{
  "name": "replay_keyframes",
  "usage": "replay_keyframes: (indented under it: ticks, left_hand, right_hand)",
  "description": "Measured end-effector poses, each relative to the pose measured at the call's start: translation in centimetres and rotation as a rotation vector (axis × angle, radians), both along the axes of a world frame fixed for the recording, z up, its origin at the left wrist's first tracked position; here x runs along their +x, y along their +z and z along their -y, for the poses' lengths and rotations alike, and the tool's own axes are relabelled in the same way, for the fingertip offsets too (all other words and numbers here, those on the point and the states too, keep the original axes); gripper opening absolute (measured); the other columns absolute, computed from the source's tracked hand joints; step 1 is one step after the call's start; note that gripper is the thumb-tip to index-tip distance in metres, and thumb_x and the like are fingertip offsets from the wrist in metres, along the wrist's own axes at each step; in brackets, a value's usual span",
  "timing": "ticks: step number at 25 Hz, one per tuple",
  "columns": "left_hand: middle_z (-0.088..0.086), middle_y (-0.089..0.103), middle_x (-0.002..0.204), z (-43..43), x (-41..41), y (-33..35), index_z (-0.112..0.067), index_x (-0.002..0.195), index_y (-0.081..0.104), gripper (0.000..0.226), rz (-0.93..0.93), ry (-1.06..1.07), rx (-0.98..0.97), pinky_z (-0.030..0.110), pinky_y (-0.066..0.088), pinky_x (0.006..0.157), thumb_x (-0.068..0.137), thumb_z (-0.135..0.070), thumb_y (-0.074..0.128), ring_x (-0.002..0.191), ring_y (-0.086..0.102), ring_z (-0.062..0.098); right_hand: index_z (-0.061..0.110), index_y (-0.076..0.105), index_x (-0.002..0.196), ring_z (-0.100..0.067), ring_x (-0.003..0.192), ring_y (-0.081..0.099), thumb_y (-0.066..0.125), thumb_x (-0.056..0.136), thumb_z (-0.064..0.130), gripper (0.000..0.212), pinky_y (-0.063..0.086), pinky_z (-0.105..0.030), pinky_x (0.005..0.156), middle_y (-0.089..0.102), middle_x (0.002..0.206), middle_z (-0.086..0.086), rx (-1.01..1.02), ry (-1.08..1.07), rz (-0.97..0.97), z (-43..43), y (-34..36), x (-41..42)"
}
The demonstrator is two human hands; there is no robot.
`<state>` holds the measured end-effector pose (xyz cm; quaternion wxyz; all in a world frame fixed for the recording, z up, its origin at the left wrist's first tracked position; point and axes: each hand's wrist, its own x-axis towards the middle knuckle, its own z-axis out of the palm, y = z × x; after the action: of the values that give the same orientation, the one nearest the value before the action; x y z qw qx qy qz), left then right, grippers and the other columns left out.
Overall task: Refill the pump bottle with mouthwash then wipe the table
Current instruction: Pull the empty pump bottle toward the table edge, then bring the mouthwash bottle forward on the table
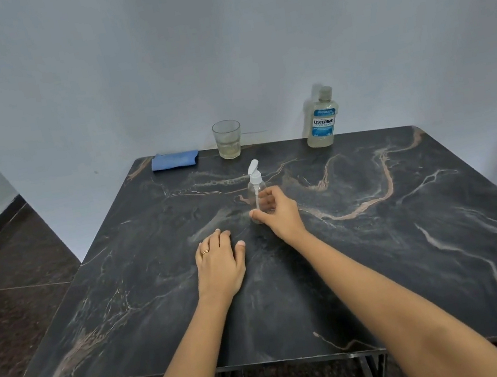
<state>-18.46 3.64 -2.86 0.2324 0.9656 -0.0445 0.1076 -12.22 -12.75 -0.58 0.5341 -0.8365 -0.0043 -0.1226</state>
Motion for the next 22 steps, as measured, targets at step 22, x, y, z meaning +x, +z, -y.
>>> replay_keyframes:
  ticks: [22]
  left_hand:
    - [0.005, 0.052, 0.138, 15.4, 8.3, 2.0, -0.011, 0.131, 0.049, 0.043, 0.058, -0.392, 0.029, 0.036, 0.032, 0.105, 0.098, -0.038, 0.043, 0.129, 0.042, 0.023]
  right_hand:
    - [0.005, 0.046, 0.124, -0.021, 0.103, 0.053, 0.067, 0.085, 0.021, 0.047, 0.041, -0.026, 0.087, 0.052, 0.121, -0.013, -0.102, -0.413, 0.014, 18.0, 2.2, 8.9]
